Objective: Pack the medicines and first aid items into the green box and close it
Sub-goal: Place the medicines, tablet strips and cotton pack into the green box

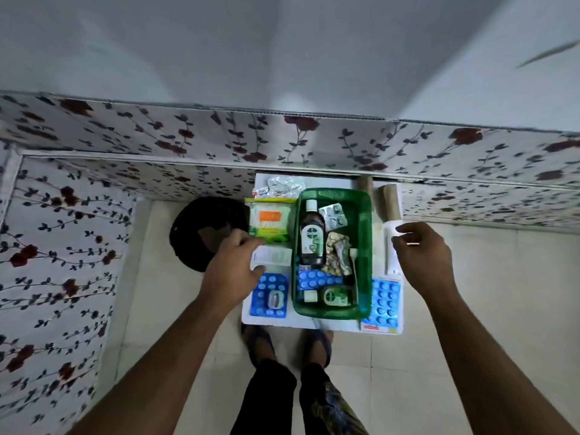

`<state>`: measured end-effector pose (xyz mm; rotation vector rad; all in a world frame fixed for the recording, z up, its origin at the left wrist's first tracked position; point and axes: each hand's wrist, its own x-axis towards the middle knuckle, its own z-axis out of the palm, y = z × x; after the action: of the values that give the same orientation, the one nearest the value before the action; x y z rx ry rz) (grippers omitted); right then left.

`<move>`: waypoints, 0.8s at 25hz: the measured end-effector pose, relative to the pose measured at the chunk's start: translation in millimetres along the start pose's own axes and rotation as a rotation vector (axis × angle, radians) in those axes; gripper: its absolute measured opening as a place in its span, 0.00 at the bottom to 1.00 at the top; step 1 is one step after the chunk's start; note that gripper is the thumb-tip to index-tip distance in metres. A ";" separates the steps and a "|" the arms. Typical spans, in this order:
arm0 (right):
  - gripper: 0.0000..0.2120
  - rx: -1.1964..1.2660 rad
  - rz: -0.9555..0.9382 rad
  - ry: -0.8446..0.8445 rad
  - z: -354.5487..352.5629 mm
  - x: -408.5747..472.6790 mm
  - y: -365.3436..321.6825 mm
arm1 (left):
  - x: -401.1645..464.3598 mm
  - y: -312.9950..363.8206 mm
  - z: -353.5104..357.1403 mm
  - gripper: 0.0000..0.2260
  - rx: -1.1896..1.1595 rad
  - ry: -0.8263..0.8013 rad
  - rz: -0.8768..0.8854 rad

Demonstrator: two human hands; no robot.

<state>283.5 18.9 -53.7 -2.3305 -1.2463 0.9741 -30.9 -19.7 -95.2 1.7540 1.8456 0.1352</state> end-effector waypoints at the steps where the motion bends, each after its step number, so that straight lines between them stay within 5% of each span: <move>1: 0.13 -0.039 0.052 -0.004 1.1 9.1 17.9 | 2.4 1.3 8.3 0.23 0.058 -0.009 0.023; 5: 0.23 -0.132 0.142 -0.060 21.5 26.8 56.0 | 5.6 8.1 26.8 0.22 0.176 -0.002 0.083; 16: 0.16 -0.066 0.177 -0.017 39.3 30.1 66.8 | -1.7 16.9 4.6 0.17 0.275 0.044 0.102; 20: 0.14 0.032 0.201 0.017 28.6 16.6 61.8 | -25.7 62.9 -41.3 0.20 -0.080 0.149 -0.083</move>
<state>307.2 -3.5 -115.8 -2.4696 -0.9966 1.0262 4.2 -22.8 -23.9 1.6489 1.9869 0.3105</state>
